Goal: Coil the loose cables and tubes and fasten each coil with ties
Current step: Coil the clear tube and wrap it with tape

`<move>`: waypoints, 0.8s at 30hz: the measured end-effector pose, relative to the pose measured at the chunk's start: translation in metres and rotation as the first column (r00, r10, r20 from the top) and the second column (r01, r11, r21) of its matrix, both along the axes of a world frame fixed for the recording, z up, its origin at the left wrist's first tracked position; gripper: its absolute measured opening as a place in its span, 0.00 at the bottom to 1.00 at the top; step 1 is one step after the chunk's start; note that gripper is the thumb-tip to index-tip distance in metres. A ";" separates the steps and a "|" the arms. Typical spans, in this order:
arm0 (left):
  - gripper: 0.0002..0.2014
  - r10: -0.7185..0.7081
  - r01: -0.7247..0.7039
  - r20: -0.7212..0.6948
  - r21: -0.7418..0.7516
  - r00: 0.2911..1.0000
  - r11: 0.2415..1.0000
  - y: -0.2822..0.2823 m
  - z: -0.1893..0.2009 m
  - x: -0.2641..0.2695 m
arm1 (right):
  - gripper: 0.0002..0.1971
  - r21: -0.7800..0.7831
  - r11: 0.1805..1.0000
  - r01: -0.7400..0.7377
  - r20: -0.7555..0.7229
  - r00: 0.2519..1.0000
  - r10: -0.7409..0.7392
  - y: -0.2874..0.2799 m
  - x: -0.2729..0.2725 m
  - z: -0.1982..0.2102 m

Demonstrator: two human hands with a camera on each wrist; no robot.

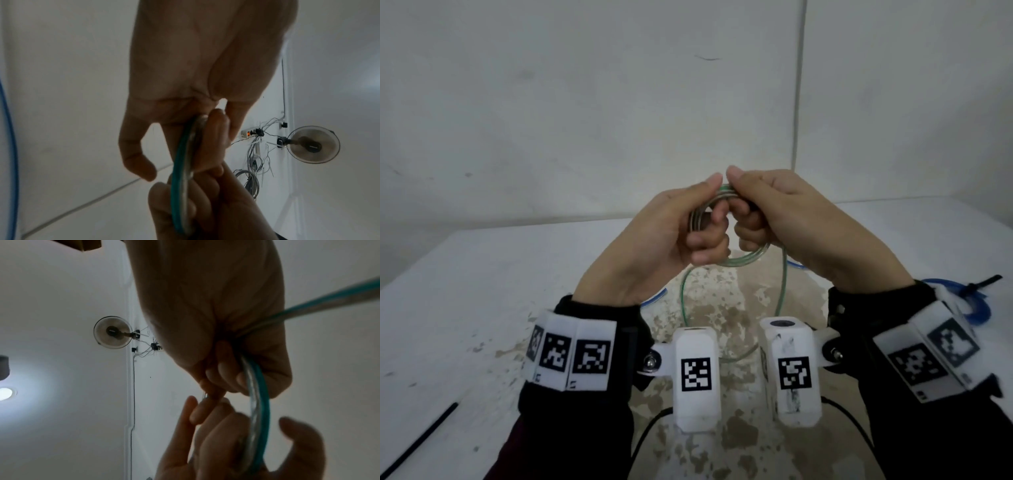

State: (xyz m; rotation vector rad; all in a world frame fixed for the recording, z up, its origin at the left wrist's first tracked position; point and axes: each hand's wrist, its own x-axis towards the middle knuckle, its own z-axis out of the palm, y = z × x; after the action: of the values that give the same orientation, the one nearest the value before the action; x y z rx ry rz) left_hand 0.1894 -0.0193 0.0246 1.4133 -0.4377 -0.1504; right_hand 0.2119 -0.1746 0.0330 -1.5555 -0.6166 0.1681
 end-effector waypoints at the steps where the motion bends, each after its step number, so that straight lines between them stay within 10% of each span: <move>1: 0.19 0.029 -0.029 0.014 0.038 0.999 0.999 -0.001 0.000 -0.001 | 0.21 -0.017 1.000 0.000 0.007 1.000 0.000 0.001 -0.001 -0.001; 24: 0.19 0.068 -0.067 0.069 -0.013 0.995 0.998 0.004 0.001 0.000 | 0.20 0.028 0.999 -0.019 0.009 1.000 0.019 0.000 0.002 -0.001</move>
State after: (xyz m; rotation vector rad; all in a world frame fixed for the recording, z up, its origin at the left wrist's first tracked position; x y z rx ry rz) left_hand 0.1890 -0.0156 0.0256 1.4245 -0.4467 -0.0440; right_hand 0.2138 -0.1745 0.0319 -1.5247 -0.6379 0.1666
